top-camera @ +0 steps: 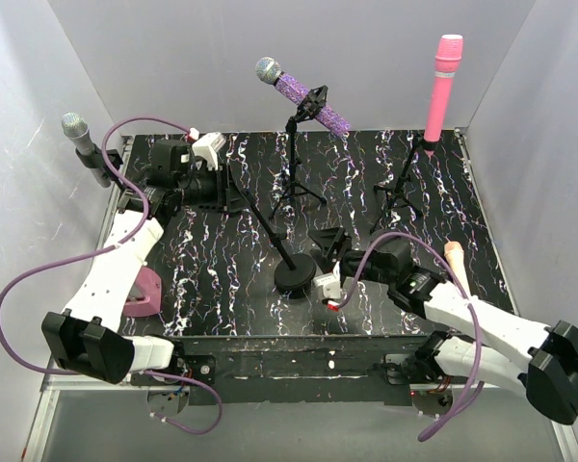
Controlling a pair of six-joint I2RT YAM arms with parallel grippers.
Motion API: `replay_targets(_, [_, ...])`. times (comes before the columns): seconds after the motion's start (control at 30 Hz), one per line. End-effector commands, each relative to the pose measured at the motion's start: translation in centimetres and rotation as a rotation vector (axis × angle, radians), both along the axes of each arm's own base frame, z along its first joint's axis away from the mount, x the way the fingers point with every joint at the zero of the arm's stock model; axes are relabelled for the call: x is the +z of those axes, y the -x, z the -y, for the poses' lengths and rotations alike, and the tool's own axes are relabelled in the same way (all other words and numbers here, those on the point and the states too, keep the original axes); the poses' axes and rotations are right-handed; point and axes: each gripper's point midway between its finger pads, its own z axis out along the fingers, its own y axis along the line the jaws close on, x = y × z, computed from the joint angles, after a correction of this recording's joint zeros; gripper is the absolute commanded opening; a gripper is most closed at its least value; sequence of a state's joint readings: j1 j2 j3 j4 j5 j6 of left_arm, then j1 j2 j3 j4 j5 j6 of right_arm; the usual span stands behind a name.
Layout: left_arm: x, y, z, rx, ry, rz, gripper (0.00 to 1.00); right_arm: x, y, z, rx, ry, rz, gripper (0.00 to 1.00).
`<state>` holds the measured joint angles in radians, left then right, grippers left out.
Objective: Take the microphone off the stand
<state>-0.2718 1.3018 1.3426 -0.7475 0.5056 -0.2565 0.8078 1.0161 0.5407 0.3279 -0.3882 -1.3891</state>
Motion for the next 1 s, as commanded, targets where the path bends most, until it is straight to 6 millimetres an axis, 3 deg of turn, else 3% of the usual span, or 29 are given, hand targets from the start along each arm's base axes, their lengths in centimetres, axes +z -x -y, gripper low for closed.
replay_targets(0.0, [3.4,0.9,1.7,-0.142,0.068,0.101,0.0,-3.8,0.6,3.2,-0.161,0.083,-0.281,0.63])
replay_targets(0.17, [3.2,1.4,2.4,-0.253,0.051,0.116,0.0,-1.9,-0.7,5.7,-0.359,-0.004,-0.353,0.63])
replay_targets(0.37, [3.4,2.4,3.7,-0.451,-0.049,0.279,0.0,-1.5,0.4,7.7,-0.455,-0.054,-0.483,0.63])
replay_targets(0.57, [3.2,6.0,5.7,-0.708,-0.18,0.493,0.0,-1.6,-0.7,9.7,-0.597,-0.097,-0.5,0.63])
replay_targets(0.83, [1.7,7.7,5.9,-0.862,-0.304,0.632,0.0,-1.7,-0.6,9.9,-0.605,-0.102,-0.505,0.63])
replay_targets(0.97, [0.7,8.4,5.6,-0.899,-0.332,0.617,0.0,-2.1,-0.4,9.7,-0.596,-0.107,-0.52,0.62])
